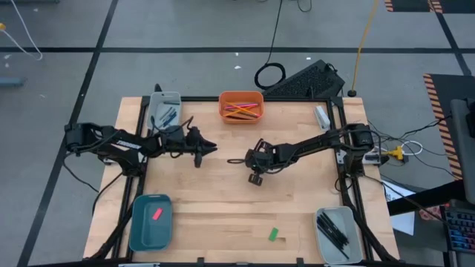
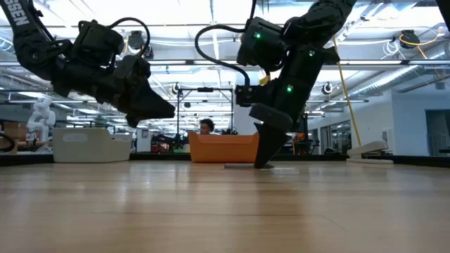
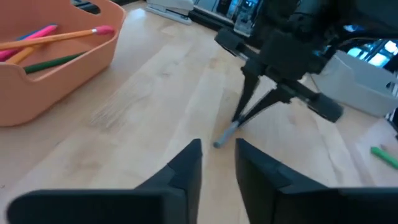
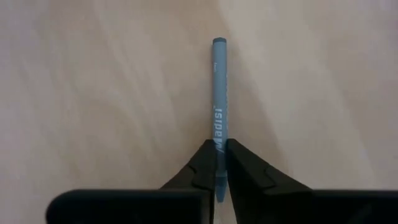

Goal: Sort crayons/erasers/pens/pencils in bins
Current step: Put the gray crayon into the top gray bin

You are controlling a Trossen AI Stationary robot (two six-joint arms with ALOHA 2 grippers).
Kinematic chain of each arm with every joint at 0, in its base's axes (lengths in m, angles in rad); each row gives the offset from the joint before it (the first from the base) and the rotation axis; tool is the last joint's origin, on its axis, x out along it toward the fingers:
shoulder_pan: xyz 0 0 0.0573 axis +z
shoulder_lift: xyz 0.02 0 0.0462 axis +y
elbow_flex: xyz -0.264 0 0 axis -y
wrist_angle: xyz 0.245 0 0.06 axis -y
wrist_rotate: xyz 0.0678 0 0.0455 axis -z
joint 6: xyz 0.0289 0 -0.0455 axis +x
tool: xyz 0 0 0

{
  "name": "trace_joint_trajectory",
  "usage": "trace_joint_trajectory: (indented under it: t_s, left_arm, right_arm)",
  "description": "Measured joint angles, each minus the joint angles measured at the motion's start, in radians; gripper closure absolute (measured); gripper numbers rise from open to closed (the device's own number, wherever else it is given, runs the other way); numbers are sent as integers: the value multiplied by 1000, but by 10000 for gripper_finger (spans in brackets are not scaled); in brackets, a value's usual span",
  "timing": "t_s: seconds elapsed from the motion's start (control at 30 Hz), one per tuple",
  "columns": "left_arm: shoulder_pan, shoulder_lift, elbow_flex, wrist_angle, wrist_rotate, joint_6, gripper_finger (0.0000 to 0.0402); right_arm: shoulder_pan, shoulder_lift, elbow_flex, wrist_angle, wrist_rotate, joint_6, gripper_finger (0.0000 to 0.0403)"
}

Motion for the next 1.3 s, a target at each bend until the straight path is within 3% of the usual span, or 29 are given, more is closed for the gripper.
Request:
trace_joint_trajectory:
  t_s: [0.13, 0.27, 0.4, 0.57, 0.73, 1.1, 1.3]
  left_arm:
    - [0, 0, 9, 2, 0, -36, 273]
    - [1, 0, 10, 28, 5, -75, 236]
    - [3, 0, 10, 75, 25, -108, 213]
    - [10, 0, 10, 184, 57, -136, 202]
    - [-6, 0, 59, 267, 96, -85, 201]
    - [-122, 0, 261, 170, 128, 206, 203]
    - [-153, 0, 309, 151, 165, 254, 246]
  right_arm:
    - [-22, -29, -4, 31, 5, 16, 383]
    - [-52, -65, -79, 210, -68, 52, 382]
    - [-81, -122, -220, 520, -139, 130, 381]
    - [-102, -176, -401, 1012, -145, 194, 381]
    - [-104, -180, -461, 1365, -237, 51, 381]
    - [-88, -180, -446, 1552, -402, -217, 381]
    - [-88, -180, -446, 1562, -402, -260, 381]
